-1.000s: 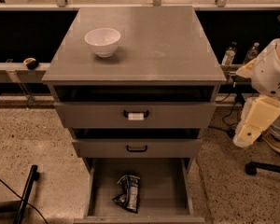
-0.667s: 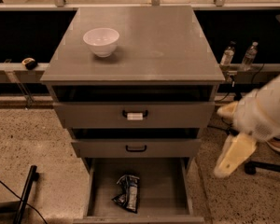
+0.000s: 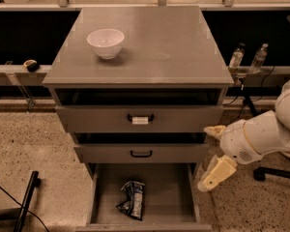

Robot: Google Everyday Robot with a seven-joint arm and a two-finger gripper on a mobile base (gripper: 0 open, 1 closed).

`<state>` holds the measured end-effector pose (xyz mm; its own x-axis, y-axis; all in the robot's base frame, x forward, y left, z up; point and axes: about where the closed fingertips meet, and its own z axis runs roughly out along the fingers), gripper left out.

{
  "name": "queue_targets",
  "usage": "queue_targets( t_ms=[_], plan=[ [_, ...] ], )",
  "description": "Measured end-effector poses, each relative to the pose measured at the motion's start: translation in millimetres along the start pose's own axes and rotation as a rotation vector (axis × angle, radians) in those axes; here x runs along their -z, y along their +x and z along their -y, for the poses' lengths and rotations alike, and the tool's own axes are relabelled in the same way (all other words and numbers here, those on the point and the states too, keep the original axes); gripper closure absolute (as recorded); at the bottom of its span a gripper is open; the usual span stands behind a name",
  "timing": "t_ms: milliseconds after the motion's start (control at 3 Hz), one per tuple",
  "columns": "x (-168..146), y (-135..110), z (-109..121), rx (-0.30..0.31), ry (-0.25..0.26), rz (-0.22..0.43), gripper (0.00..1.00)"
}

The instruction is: Pick blue chip bag from bottom drawer and place on counter

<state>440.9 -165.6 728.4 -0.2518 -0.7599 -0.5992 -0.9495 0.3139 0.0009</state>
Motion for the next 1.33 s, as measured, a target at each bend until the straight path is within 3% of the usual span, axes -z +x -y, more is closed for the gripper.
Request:
queue_targets(
  t_ms=[333,667,1000,1333],
  plan=[
    [-13.9,8.6,5.2,-0.063,0.017,0.030,0.00],
    [-70.2,29.2,-3.8,-0.081,0.018,0.114,0.00],
    [-129.7,39.4,9.4,0.024,0.115,0.235,0.00],
    [-130.5,39.5,14.3,0.030,0.131,0.230,0.00]
  ],
)
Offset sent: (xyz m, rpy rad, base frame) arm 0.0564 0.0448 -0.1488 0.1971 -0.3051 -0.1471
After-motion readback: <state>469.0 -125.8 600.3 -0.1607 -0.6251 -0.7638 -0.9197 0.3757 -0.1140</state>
